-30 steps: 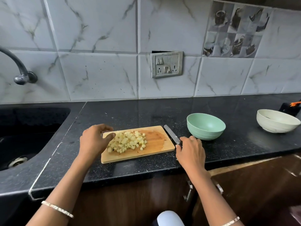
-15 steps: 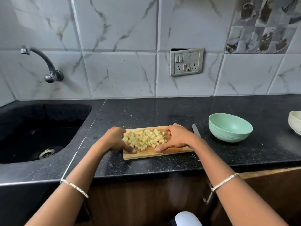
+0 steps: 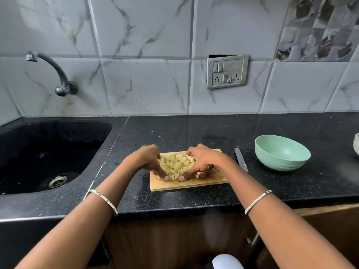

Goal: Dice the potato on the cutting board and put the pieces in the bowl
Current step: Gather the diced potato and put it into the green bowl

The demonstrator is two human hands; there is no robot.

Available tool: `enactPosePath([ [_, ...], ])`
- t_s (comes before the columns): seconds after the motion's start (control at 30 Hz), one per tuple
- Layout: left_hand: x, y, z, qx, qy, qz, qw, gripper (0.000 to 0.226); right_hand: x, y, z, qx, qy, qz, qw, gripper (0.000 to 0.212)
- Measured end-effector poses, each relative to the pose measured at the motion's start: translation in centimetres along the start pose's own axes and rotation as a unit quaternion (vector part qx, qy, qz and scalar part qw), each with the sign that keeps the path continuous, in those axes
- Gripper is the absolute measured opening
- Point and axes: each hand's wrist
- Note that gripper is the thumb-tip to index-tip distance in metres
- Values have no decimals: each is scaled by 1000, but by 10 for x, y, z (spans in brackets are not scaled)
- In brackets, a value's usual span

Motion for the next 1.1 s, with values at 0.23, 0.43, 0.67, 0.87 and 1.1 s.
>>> enactPosePath([
  [0.23, 7, 4, 5, -24, -18, -37, 999, 101, 4, 3, -2, 11, 22, -1, 1000, 103],
  [0.43, 8, 7, 15, -66, -27, -66, 995, 98, 5, 7, -7, 77, 14, -32, 996, 102],
  [0.67, 7, 13, 34, -129, -4, -110, 985, 83, 4, 6, -14, 148, -18, -45, 988, 88],
  [0.87, 18, 10, 44, -154, 9, -102, 983, 48, 5, 5, -17, 159, -38, -32, 986, 76],
  [1.1, 22, 10, 51, -123, 3, -89, 988, 60, 5, 7, -17, 189, -47, -34, 980, 79],
])
Point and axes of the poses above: each hand's wrist, its own x-axis towards the middle knuckle, its own y-axis out of the back of the hand, z = x × y, and after that the axes turned 5 degrees about z, right-handed
